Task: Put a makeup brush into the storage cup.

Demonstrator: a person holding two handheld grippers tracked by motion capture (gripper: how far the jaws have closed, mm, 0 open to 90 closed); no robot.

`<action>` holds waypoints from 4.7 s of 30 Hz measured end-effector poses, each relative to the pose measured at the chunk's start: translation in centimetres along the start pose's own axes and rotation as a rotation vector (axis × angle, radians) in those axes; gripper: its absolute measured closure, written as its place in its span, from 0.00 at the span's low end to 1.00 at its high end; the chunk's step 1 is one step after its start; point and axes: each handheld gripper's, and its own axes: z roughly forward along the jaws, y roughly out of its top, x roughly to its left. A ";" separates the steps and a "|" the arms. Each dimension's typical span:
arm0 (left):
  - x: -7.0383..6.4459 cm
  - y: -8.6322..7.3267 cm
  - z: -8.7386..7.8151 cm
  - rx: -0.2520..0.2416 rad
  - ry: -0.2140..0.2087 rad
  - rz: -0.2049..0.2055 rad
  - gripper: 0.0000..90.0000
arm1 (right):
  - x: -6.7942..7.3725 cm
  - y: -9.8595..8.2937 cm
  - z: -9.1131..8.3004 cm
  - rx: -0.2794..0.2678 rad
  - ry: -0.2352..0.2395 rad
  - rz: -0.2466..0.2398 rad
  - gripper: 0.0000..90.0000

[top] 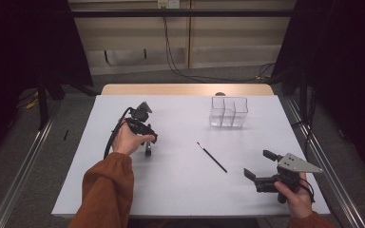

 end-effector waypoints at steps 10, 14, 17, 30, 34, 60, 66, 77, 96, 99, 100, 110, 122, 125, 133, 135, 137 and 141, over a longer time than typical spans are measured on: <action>-0.6 0.3 0.9 0.025 0.025 -0.010 0.37 | 0.1 0.0 0.1 0.005 0.009 -0.008 0.00; -1.0 0.3 1.5 0.069 0.050 0.008 0.40 | 0.1 0.0 0.1 0.005 0.006 -0.006 0.00; -1.3 0.2 1.5 0.072 0.066 -0.005 0.43 | 0.1 0.0 0.1 0.002 0.009 -0.003 0.00; -1.4 0.4 1.4 0.104 0.056 -0.063 0.78 | 0.2 0.0 0.1 0.005 0.015 -0.014 0.00; -1.3 0.4 1.4 0.112 0.056 -0.065 0.85 | 0.2 -0.1 0.1 0.008 0.020 -0.017 0.00; -0.5 0.3 1.2 0.103 0.002 -0.060 0.87 | 0.2 0.0 0.0 0.008 0.014 -0.007 0.00; -0.2 0.2 1.0 0.089 -0.005 -0.065 0.87 | 0.1 0.0 0.1 0.008 0.013 -0.006 0.00; 0.8 -0.3 -0.2 0.021 -0.026 -0.088 0.87 | 0.1 0.0 0.1 0.008 0.013 -0.007 0.00; 1.8 -2.4 -2.6 -0.192 -0.082 -0.066 0.87 | 0.1 0.0 0.1 0.005 0.009 -0.004 0.00; 1.9 -2.7 -2.8 -0.233 -0.089 -0.050 0.87 | 0.1 0.0 0.1 0.005 0.009 -0.004 0.00; 1.9 -2.9 -2.9 -0.243 -0.094 -0.045 0.87 | 0.1 0.0 0.1 0.004 0.008 -0.004 0.00; 1.9 -4.1 -3.5 -0.370 -0.127 -0.020 0.87 | 0.1 0.0 0.1 0.005 0.005 -0.007 0.00; 1.9 -6.1 -4.3 -0.536 -0.171 0.021 0.87 | 0.1 0.0 0.1 0.002 0.005 -0.004 0.00; 2.0 -6.5 -4.7 -0.569 -0.186 0.049 0.87 | 0.1 0.0 0.1 0.003 0.003 -0.005 0.00; 2.2 -7.7 -5.0 -0.648 -0.235 0.054 0.87 | 0.1 0.0 0.1 0.002 0.002 -0.002 0.00; 2.4 -8.0 -5.1 -0.667 -0.230 0.042 0.87 | 0.1 0.0 0.1 0.005 0.001 -0.003 0.00; 2.8 -8.4 -5.3 -0.688 -0.258 0.046 0.87 | 0.1 0.0 0.1 0.003 0.003 -0.005 0.00; 2.8 -8.9 -5.6 -0.712 -0.292 0.067 0.87 | 0.1 0.0 0.1 0.002 0.003 -0.004 0.00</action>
